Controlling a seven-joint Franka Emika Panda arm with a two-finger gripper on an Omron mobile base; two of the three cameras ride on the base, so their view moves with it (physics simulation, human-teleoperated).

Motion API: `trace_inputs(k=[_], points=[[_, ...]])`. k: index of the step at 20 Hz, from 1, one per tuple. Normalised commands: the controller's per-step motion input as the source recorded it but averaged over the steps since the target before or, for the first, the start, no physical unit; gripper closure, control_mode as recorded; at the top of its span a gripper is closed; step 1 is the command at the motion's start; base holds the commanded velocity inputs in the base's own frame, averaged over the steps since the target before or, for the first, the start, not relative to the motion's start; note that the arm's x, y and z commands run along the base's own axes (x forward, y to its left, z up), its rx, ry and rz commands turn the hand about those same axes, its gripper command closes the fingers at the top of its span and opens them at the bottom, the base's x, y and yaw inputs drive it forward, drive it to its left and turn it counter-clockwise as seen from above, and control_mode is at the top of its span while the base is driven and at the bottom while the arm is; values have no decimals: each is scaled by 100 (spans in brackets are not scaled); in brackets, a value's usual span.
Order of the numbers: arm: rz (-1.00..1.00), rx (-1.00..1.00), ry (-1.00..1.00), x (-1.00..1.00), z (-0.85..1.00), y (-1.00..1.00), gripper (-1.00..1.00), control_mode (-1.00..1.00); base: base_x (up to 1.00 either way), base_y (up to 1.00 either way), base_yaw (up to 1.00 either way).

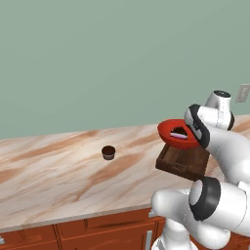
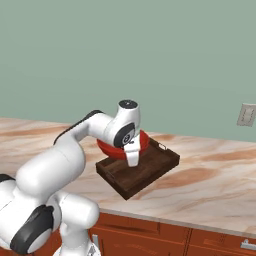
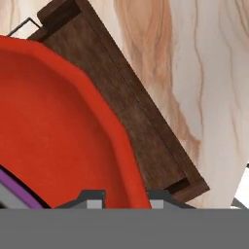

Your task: Place the bowl with cake and the cupcake onto the tray.

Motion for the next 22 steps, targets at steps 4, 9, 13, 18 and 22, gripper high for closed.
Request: trace_inputs(k=[4, 9, 13, 18, 22], points=[[-8, 0, 0, 9, 0, -46, 100, -100, 0, 0, 0], [-6, 0, 0, 20, 0, -26, 100, -100, 0, 0, 0], [-4, 0, 0, 24, -3, -25, 100, -100, 0, 0, 0], [-2, 0, 0, 18, -12, -36, 100, -100, 0, 0, 0], [-1, 0, 0, 13, -18, -34, 100, -100, 0, 0, 0]])
